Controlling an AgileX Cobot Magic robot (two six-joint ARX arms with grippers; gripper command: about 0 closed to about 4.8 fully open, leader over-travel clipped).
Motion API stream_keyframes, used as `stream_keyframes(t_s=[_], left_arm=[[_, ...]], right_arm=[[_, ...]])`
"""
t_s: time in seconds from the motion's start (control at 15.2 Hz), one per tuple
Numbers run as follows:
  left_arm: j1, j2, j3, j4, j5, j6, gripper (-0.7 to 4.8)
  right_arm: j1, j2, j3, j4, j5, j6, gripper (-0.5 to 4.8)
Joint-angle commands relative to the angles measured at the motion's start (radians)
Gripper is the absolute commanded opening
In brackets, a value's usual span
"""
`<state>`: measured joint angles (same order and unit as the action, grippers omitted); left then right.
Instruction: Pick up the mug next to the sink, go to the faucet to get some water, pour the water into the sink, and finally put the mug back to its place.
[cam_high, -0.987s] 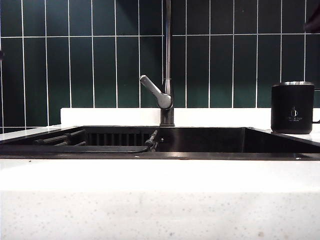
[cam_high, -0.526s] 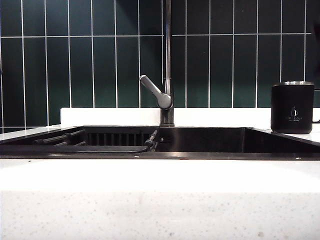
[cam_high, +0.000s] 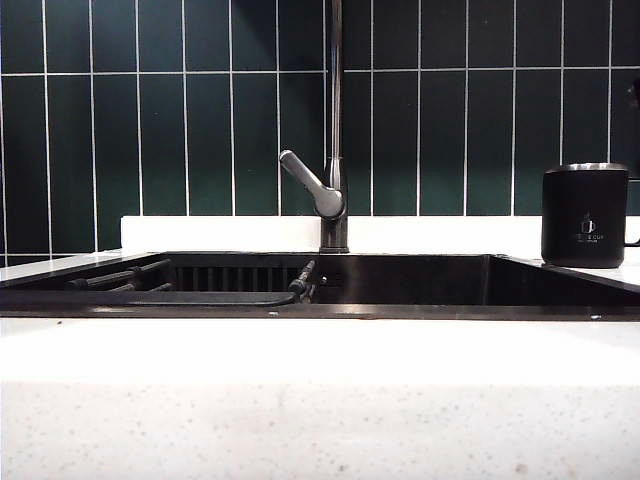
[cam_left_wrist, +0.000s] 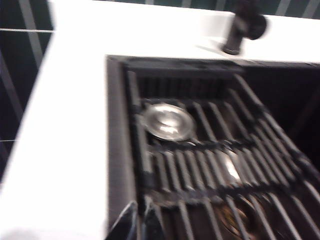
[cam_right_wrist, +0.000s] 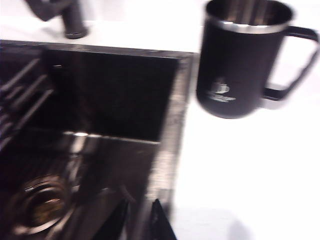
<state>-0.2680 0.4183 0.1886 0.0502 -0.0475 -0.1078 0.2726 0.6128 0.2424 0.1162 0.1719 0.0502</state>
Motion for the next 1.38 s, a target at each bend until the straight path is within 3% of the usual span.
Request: stream_keyframes(t_s=[0.07,0.26,1.38], left_arm=[[0.0,-0.001,-0.023,0.082,-0.054,-0.006,0.21],[0.0,-0.001,-0.066,0.134,-0.077,-0.053,0.21],[0.001,-0.018,-0.095,0.134,-0.044,-0.065,0.22]], right_arm=[[0.001,-0.003,-0.009,0.056,0.101,0.032,0.72],[0.001,-0.003,-0.044,0.097,0.118,0.031,0.72],[0.001,-0.002,-0.057,0.085,0.114,0.028,0.72]])
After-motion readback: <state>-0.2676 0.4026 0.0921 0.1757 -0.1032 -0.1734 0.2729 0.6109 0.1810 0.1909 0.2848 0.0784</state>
